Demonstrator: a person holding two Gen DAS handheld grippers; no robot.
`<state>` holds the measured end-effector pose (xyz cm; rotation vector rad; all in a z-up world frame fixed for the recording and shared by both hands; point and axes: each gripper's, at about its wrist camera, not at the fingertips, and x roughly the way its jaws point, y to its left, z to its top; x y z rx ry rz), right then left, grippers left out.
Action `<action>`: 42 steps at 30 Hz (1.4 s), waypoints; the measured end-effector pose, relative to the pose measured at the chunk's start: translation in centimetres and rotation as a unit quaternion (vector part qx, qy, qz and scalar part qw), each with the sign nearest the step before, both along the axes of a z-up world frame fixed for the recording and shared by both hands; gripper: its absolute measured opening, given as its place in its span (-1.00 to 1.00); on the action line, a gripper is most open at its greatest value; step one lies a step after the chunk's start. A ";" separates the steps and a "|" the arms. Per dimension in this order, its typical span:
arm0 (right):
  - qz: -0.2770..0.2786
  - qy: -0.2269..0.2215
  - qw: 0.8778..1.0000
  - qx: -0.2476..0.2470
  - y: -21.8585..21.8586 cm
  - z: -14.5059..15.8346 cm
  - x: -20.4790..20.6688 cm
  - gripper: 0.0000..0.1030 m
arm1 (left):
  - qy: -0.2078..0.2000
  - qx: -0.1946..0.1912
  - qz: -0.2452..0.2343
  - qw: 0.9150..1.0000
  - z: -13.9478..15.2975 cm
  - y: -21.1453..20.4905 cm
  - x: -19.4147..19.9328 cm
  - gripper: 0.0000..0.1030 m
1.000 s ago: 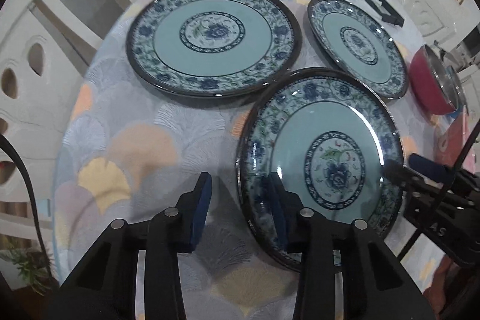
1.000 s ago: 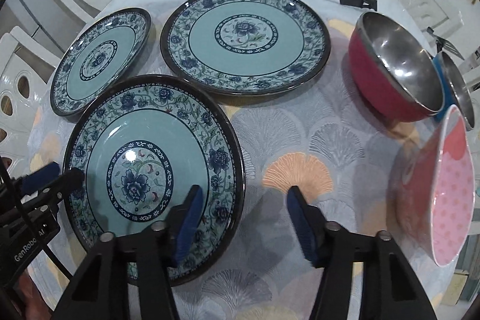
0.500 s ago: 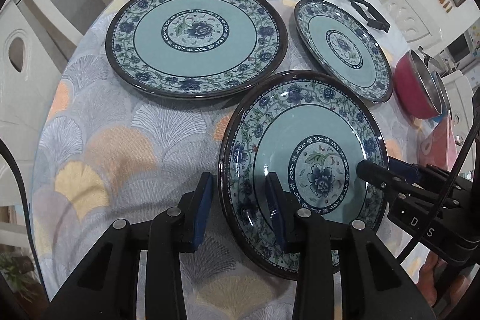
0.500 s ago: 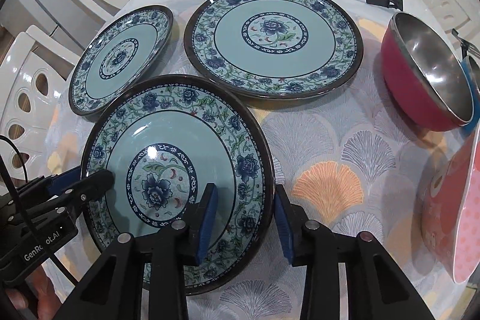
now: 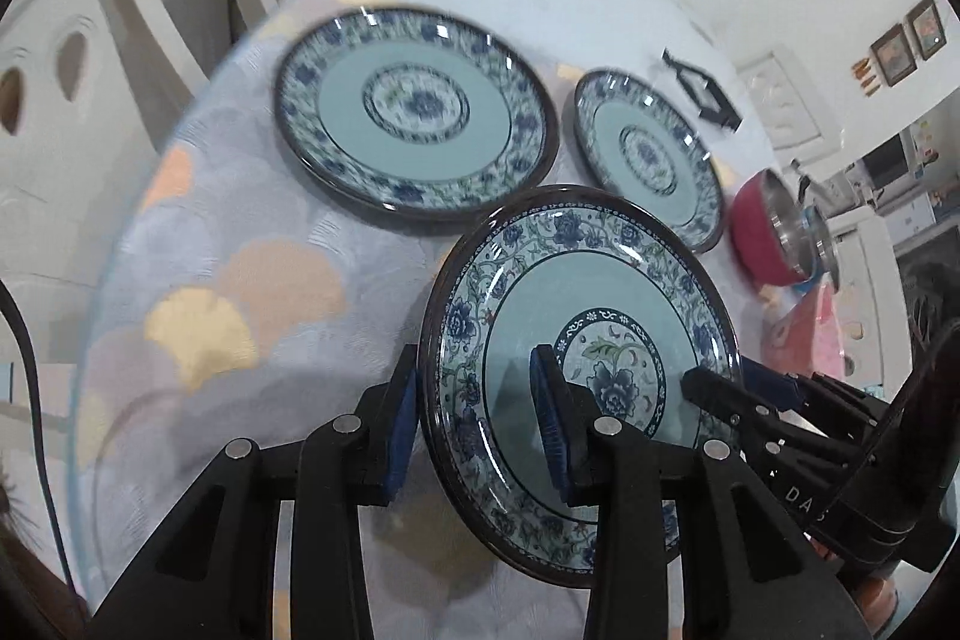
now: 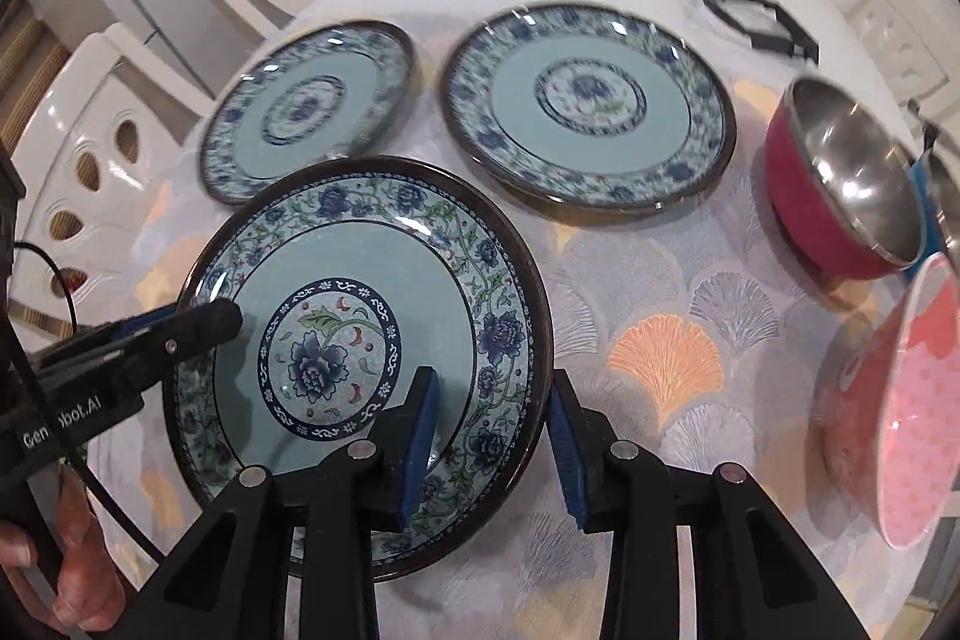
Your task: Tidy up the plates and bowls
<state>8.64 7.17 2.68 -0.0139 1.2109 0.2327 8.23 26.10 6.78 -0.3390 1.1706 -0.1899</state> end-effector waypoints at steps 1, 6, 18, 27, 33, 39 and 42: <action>0.002 -0.004 1.000 0.002 0.2 0.6 -0.4 -0.30 | -0.008 0.000 0.003 1.000 0.7 0.3 -0.5 -0.37; 0.016 -0.028 0.999 0.003 1.2 3.4 -3.0 -0.30 | -0.037 0.018 0.013 0.999 3.5 1.1 -2.8 -0.37; 0.074 -0.068 0.994 -0.031 6.1 4.8 -9.5 -0.30 | -0.044 0.055 0.030 0.997 3.7 4.1 -8.6 -0.37; 0.082 -0.021 0.996 -0.036 6.8 1.0 -11.4 -0.30 | -0.014 0.055 0.027 0.998 0.9 4.5 -10.6 -0.37; 0.096 0.013 0.994 -0.051 6.7 -1.7 -12.1 -0.29 | -0.005 0.058 0.022 0.998 -0.6 3.7 -11.4 -0.37; 0.082 0.030 0.995 -0.055 5.8 -3.2 -12.4 -0.29 | -0.002 0.071 0.003 0.997 -1.6 2.4 -11.6 -0.37; 0.073 0.039 0.995 -0.050 5.5 -3.6 -12.3 -0.29 | 0.003 0.073 0.000 0.997 -2.0 2.2 -11.7 -0.37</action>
